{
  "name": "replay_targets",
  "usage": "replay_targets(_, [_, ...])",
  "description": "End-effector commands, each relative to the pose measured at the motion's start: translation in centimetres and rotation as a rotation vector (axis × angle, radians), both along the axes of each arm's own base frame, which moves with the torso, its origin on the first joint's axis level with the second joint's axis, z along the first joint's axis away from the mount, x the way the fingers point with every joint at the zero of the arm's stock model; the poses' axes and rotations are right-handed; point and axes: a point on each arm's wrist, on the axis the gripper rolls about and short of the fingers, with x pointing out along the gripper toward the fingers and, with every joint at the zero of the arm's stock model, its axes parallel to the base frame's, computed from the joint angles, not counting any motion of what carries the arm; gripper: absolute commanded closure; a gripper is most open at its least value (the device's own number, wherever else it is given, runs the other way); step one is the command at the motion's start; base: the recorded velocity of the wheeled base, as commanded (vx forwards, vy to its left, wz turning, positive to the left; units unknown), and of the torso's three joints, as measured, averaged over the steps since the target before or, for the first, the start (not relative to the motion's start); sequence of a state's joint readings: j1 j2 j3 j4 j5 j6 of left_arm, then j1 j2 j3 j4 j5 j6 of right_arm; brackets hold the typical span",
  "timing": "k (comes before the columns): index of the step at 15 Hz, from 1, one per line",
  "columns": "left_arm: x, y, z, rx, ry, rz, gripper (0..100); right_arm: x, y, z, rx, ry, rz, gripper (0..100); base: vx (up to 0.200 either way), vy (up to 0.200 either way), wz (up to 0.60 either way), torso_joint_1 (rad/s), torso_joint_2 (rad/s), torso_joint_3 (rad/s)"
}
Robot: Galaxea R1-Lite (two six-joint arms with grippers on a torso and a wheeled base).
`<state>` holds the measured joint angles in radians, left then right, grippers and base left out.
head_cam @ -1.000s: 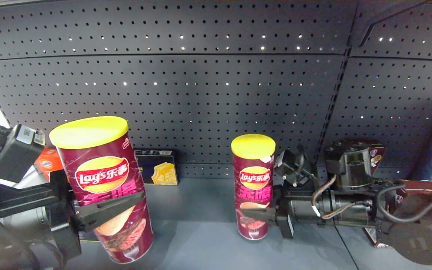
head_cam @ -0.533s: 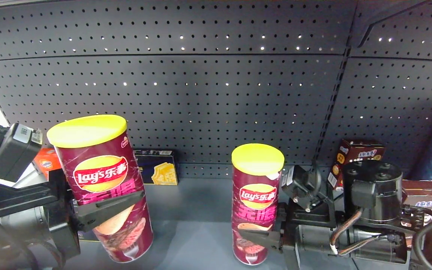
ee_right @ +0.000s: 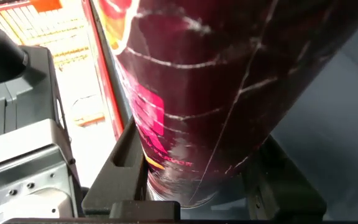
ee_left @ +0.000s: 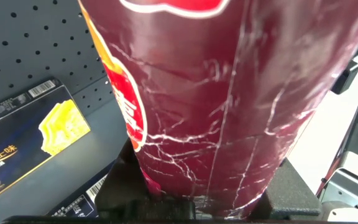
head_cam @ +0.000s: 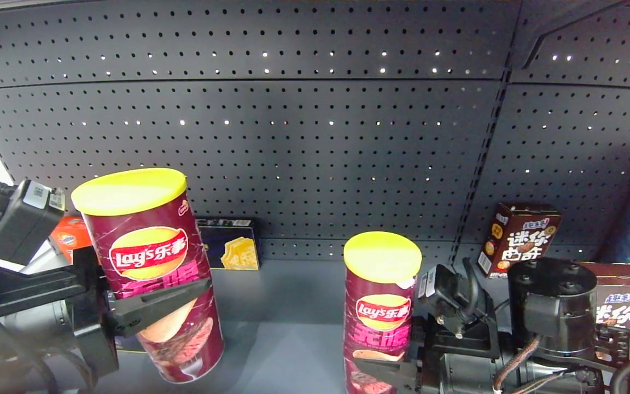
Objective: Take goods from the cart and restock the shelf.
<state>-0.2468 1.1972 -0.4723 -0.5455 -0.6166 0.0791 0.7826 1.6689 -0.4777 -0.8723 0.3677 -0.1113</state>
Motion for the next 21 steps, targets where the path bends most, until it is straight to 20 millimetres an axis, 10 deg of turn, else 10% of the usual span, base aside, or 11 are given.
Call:
replay_targets(1, [0.1,0.0,-0.1,0.001,0.005,0.0,100,0.0,0.0,-0.3,-0.008,0.015,-0.001,100,0.0,0.0,0.0,0.0,0.0,0.0])
replay_targets(18, [0.2,0.0,-0.2,0.003,0.012,0.0,100,0.4,0.5,-1.5,-0.021,0.026,0.004,100,0.0,0.0,0.0,0.0,0.0,0.0])
replay_targets(19, [0.1,0.0,-0.2,0.003,0.01,0.0,100,0.3,0.5,-1.4,-0.02,0.027,0.003,0,0.0,0.0,0.0,0.0,0.0,0.0])
replay_targets(21, [0.1,0.0,-0.2,0.003,0.01,0.0,100,0.3,0.3,-1.3,-0.017,0.022,-0.001,0,0.0,0.0,0.0,0.0,0.0,0.0])
